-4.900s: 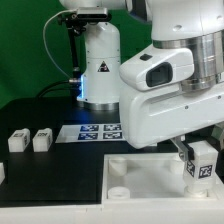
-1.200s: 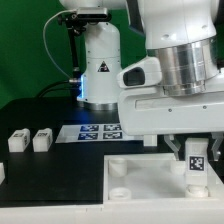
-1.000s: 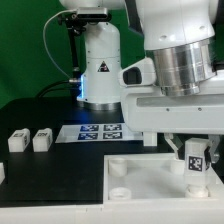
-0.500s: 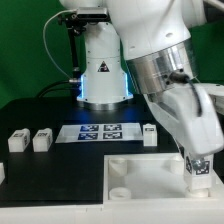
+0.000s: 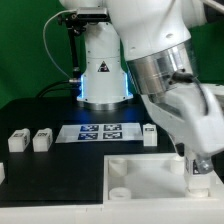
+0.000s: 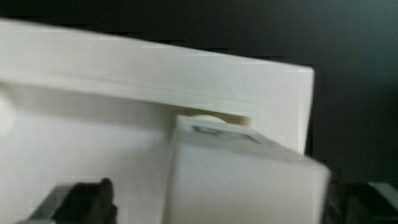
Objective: Assemble one leg
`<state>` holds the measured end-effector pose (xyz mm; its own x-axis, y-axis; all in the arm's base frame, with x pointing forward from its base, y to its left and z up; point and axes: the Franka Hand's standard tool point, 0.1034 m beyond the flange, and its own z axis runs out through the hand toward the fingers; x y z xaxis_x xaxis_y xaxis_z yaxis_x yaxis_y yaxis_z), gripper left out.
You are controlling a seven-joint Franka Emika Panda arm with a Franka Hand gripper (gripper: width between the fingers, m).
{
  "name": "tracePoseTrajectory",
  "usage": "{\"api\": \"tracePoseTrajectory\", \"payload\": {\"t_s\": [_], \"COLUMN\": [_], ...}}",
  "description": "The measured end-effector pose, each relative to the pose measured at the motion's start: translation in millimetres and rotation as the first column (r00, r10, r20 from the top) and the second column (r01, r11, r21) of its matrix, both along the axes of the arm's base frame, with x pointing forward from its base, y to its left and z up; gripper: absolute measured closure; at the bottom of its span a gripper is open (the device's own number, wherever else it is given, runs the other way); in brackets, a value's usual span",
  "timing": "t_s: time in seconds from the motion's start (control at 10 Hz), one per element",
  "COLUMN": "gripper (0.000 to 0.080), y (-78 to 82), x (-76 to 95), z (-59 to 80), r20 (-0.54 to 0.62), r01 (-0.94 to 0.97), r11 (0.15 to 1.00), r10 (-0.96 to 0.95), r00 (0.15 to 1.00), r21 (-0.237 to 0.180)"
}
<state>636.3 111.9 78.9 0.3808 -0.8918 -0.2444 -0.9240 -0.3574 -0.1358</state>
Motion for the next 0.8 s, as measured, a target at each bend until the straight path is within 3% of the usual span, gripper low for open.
{"api": "tracePoseTrajectory", "payload": {"t_s": [0.1,0.4,0.5,0.6,0.7,0.8], "gripper": [0.0158,0.015,0.015,0.015,0.015,0.015], "y": [4.1,1.4,2.0,6.8,10.5,9.6], "x": [0.7,1.5,1.6,3.3,3.8,4.0], "z": [3.0,1.5,1.7,3.0,3.1,1.6], "r20": [0.024,0.101,0.116,0.126,0.135,0.14], "r01": [-0.14,-0.431,-0.531,-0.669,-0.747,-0.763], "r11": [0.989,0.9,0.842,0.724,0.636,0.616], "r10": [0.141,0.436,0.54,0.689,0.771,0.788], "r00": [0.99,0.894,0.834,0.714,0.622,0.6], "r21": [-0.037,-0.071,-0.1,-0.167,-0.191,-0.194]}}
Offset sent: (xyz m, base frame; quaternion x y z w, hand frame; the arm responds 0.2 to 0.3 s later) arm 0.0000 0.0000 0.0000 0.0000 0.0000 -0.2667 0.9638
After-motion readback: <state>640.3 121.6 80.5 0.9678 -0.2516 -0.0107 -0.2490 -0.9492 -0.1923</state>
